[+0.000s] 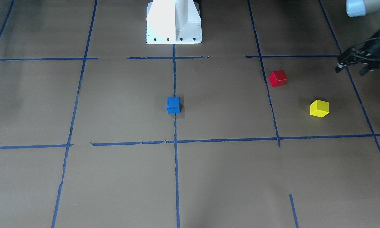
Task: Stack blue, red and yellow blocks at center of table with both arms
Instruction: 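Reach the left gripper to the red block and grasp it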
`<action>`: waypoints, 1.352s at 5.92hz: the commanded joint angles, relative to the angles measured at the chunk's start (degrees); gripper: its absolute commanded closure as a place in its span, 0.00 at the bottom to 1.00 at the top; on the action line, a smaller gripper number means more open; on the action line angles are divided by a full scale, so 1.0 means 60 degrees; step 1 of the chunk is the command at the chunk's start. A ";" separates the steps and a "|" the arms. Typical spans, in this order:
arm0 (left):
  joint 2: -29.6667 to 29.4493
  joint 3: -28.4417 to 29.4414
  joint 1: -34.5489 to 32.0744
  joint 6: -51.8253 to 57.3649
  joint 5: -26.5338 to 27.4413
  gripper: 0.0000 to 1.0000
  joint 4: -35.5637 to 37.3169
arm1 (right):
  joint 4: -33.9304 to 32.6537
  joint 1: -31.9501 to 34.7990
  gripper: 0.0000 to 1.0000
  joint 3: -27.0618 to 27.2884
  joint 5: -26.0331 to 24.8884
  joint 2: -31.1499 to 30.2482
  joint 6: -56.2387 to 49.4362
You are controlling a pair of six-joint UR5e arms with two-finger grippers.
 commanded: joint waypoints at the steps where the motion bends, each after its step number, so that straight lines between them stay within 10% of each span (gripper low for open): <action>1: 0.0243 -0.0173 0.2876 -0.4195 0.2366 0.00 -0.1600 | 0.0000 0.0001 0.00 -0.0004 0.0002 0.0011 0.0031; 8: -0.0563 0.0705 0.5029 -0.6380 0.3288 0.00 -0.1854 | 0.0000 0.0001 0.00 -0.0122 0.0002 0.0040 0.0017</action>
